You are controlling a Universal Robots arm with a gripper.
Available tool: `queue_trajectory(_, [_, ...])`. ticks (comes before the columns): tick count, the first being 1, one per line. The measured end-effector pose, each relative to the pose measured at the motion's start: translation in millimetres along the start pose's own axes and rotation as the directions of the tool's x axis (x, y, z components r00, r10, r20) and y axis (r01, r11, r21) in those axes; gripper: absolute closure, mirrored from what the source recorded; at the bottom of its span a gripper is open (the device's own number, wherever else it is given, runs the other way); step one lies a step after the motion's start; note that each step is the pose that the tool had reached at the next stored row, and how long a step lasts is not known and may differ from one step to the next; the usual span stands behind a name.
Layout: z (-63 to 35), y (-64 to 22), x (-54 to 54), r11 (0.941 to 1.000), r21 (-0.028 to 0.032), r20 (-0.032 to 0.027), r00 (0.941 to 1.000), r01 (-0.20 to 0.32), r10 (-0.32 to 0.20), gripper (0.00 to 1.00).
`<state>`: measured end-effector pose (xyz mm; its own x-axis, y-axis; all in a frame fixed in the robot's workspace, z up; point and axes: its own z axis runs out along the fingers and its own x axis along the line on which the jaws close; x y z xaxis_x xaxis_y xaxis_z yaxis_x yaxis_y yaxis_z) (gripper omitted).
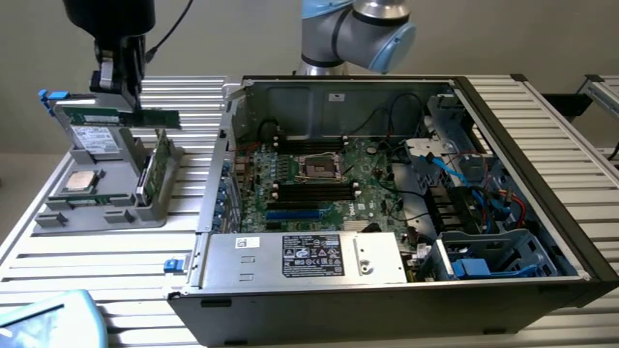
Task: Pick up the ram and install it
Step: 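Pick up the ram and move it above insertion slot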
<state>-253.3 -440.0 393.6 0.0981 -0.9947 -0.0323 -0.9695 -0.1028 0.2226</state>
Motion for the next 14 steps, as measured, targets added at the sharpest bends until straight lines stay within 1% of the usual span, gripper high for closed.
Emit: queue_trajectory(14, [-14.4,-61.8,6.2,1.0,0.0,0.0,1.0,0.0,0.0,0.86])
